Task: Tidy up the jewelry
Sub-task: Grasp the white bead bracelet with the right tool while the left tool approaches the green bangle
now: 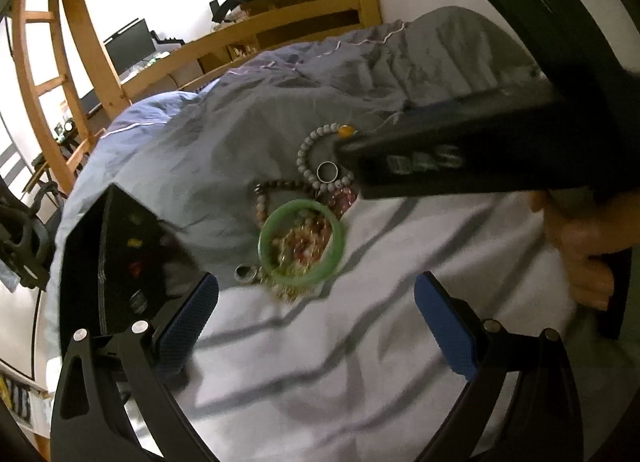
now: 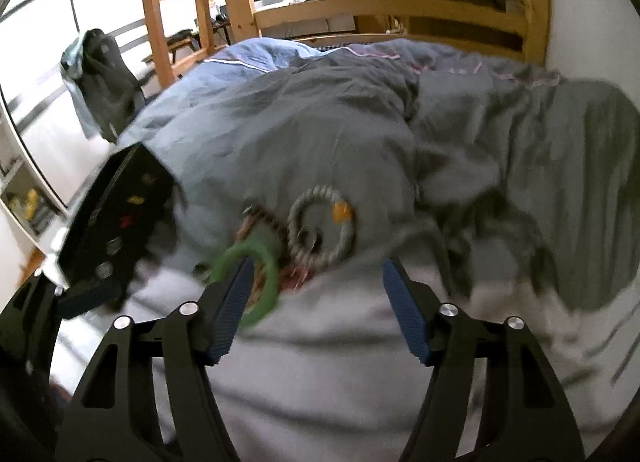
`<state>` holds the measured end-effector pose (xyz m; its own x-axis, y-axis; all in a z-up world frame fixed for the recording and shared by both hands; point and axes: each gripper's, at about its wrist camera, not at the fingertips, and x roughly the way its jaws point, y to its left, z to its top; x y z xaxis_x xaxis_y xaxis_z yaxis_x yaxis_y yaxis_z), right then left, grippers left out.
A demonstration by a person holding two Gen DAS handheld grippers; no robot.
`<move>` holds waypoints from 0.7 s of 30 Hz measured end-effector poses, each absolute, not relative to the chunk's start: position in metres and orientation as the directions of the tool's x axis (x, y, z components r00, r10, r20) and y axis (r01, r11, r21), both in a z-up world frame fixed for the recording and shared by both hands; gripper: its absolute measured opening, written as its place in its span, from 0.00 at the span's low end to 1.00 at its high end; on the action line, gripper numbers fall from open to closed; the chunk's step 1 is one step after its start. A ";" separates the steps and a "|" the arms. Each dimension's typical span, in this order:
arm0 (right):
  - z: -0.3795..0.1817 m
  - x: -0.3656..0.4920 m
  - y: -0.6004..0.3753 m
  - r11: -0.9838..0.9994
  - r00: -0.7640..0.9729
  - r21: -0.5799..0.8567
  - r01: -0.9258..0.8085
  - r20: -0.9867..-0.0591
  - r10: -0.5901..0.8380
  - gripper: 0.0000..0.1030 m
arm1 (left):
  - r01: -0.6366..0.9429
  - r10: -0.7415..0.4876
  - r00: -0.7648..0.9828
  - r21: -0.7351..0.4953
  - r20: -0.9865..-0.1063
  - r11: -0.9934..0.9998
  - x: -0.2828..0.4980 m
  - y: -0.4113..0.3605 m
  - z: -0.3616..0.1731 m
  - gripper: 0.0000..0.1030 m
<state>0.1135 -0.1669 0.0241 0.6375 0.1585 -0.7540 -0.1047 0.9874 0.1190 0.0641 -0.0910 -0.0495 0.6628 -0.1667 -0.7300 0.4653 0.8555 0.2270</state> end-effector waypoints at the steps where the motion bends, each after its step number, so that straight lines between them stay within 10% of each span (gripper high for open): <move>1: 0.021 0.123 -0.165 0.990 0.633 0.102 -0.097 -0.762 0.140 0.55 | 0.460 -0.159 0.660 0.227 -0.734 0.859 0.072 -0.094 -0.054 0.89; 7: -0.009 0.166 -0.164 0.997 0.573 0.052 -0.064 -0.816 0.079 0.25 | 0.435 -0.179 0.631 0.153 -0.754 0.887 0.115 -0.096 -0.066 0.66; 13: -0.010 0.152 -0.187 0.984 0.610 0.177 -0.023 -0.777 0.154 0.12 | 0.449 -0.270 0.533 -0.001 -0.802 0.893 0.141 -0.090 -0.081 0.10; 21: 0.026 0.109 -0.197 0.943 0.707 0.329 -0.052 -0.655 0.267 0.12 | 0.433 -0.339 0.541 -0.091 -0.769 0.897 0.125 -0.068 -0.059 0.00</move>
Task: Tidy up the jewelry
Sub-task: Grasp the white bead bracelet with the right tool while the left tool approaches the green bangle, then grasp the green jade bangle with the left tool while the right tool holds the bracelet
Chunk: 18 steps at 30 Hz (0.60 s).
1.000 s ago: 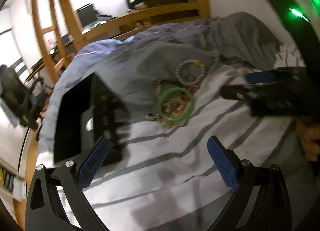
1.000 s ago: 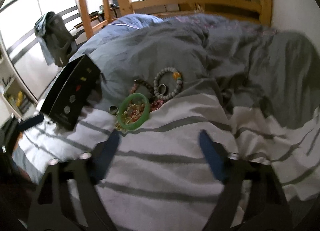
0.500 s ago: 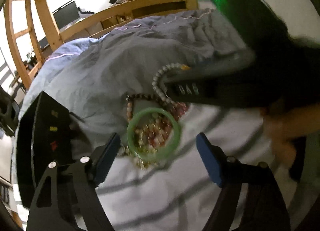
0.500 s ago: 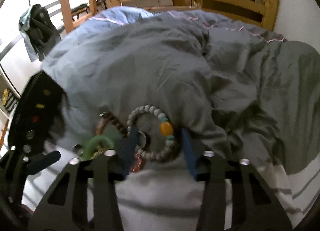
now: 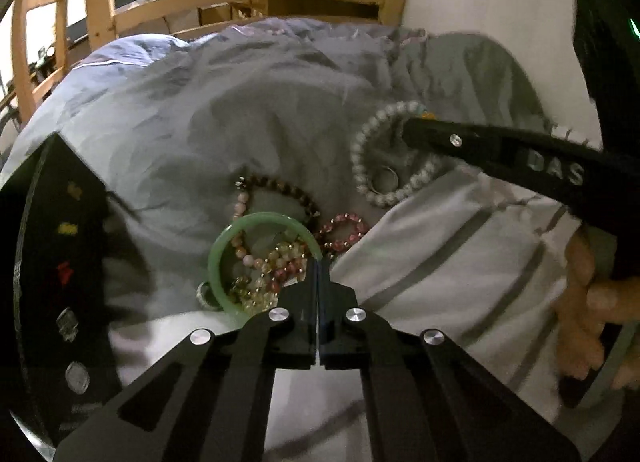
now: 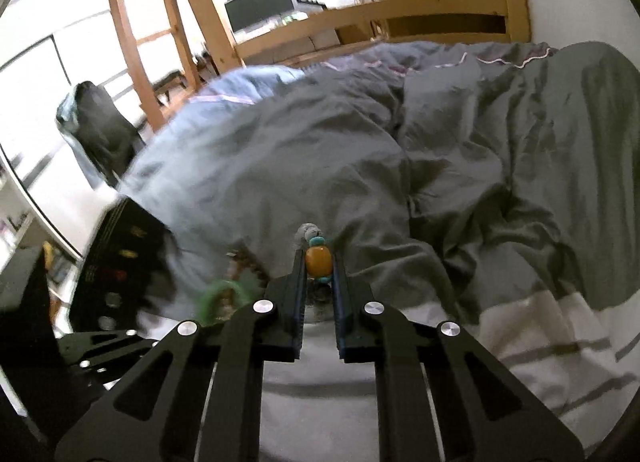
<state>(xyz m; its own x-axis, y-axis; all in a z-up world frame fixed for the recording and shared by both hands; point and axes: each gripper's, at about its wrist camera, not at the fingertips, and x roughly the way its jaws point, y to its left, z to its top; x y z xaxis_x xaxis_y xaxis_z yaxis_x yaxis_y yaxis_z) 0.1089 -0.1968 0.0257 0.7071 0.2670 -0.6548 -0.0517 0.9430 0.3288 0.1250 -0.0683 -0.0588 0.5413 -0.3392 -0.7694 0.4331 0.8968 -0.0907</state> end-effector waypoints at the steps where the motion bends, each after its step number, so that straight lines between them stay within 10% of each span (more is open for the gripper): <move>1: 0.029 0.104 -0.198 0.931 0.716 0.358 -0.068 -0.632 0.296 0.12 | 0.431 -0.349 0.547 -0.101 -0.761 0.896 0.120 -0.065 -0.057 0.00; 9: 0.050 0.080 -0.184 0.907 0.740 0.400 -0.130 -0.570 0.357 0.12 | 0.418 -0.312 0.568 -0.059 -0.761 0.906 0.107 -0.065 -0.052 0.09; 11: 0.048 0.082 -0.181 0.909 0.732 0.396 -0.133 -0.579 0.359 0.12 | 0.410 -0.262 0.585 0.001 -0.768 0.912 0.110 -0.072 -0.061 0.69; 12: 0.046 0.083 -0.180 0.910 0.727 0.393 -0.134 -0.585 0.360 0.12 | 0.399 -0.235 0.606 0.035 -0.760 0.916 0.113 -0.076 -0.065 0.77; 15: 0.040 0.087 -0.178 0.915 0.713 0.380 -0.134 -0.605 0.356 0.12 | 0.410 -0.210 0.588 0.064 -0.781 0.910 0.125 -0.086 -0.077 0.75; 18: 0.038 0.088 -0.178 0.916 0.710 0.377 -0.137 -0.608 0.356 0.12 | 0.434 -0.244 0.509 0.001 -0.825 0.901 0.135 -0.084 -0.089 0.15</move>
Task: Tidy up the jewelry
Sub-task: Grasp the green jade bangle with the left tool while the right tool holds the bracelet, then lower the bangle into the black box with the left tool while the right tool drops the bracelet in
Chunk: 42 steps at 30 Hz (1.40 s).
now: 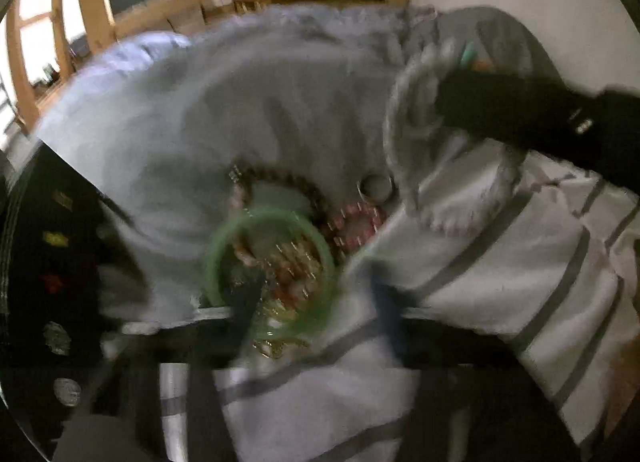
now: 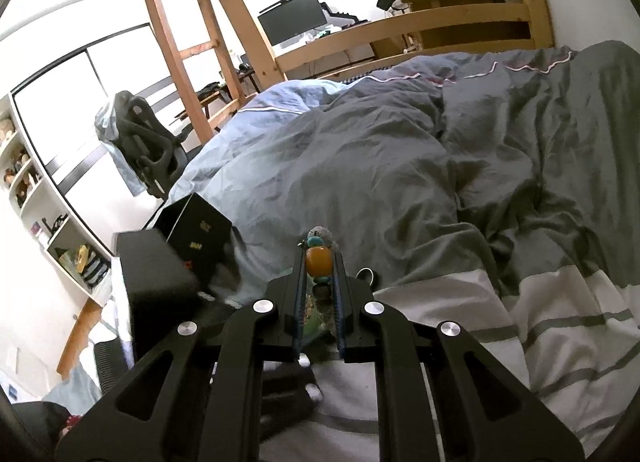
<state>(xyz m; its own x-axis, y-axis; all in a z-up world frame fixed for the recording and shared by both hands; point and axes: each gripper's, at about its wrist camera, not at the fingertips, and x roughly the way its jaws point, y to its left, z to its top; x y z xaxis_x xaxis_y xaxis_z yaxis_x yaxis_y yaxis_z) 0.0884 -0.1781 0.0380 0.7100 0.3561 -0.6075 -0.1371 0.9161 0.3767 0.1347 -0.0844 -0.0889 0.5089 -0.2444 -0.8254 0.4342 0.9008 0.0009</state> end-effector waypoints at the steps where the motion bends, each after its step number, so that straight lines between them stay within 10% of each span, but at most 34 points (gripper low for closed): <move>1: 0.038 0.088 -0.178 0.916 0.711 0.377 -0.136 -0.607 0.356 0.12 | 0.437 -0.270 0.498 -0.031 -0.824 0.899 0.135 -0.081 -0.088 0.15; 42: 0.095 0.090 -0.058 0.824 0.668 0.338 -0.455 -0.483 0.567 0.12 | 0.225 -0.312 0.798 -0.226 -0.515 0.948 0.064 0.059 0.029 0.09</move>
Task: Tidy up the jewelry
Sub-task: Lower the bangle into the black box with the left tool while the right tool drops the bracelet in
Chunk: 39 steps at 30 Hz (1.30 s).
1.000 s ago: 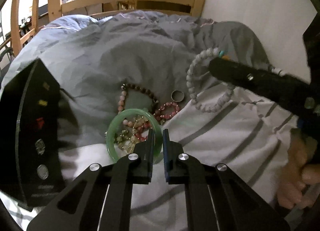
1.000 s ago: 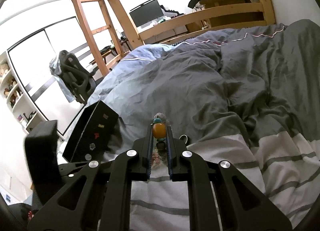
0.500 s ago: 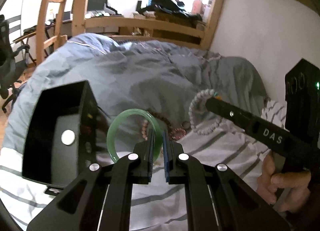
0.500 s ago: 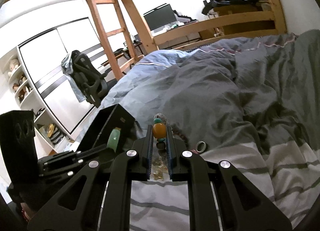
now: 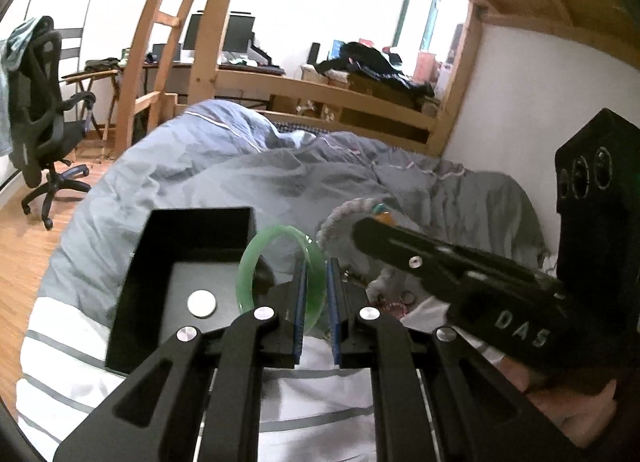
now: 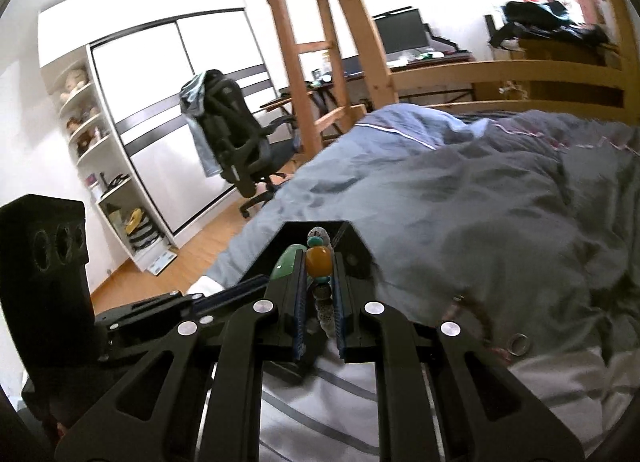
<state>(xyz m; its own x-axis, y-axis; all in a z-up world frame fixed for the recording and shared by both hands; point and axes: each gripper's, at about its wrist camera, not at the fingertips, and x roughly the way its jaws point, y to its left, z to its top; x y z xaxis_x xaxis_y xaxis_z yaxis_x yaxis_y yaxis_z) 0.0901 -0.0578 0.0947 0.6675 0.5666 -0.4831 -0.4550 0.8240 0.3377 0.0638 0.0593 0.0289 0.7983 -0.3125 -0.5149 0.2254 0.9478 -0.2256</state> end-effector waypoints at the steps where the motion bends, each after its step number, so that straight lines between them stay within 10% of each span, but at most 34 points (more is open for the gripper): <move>1: 0.096 0.092 -0.054 0.819 0.663 0.344 -0.460 -0.481 0.574 0.12 | 0.215 -0.310 0.805 -0.239 -0.506 0.947 0.064 0.065 0.030 0.09; 31: 0.059 0.118 0.020 0.772 0.501 0.403 -0.491 -0.595 0.629 0.15 | -0.047 -0.145 0.829 -0.325 -0.540 0.945 0.068 0.141 0.018 0.20; 39: 0.068 0.119 -0.022 0.821 0.592 0.432 -0.374 -0.570 0.569 0.92 | -0.085 -0.105 0.876 -0.364 -0.472 0.928 0.053 0.148 0.030 0.87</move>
<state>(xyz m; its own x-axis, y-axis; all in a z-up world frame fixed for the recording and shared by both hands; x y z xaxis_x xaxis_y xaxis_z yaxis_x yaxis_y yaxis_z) 0.1190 -0.0220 0.0684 0.5922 0.5695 -0.5701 -0.3736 0.8209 0.4319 0.0527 0.1484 0.0300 0.8755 -0.1050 -0.4717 -0.0847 0.9277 -0.3636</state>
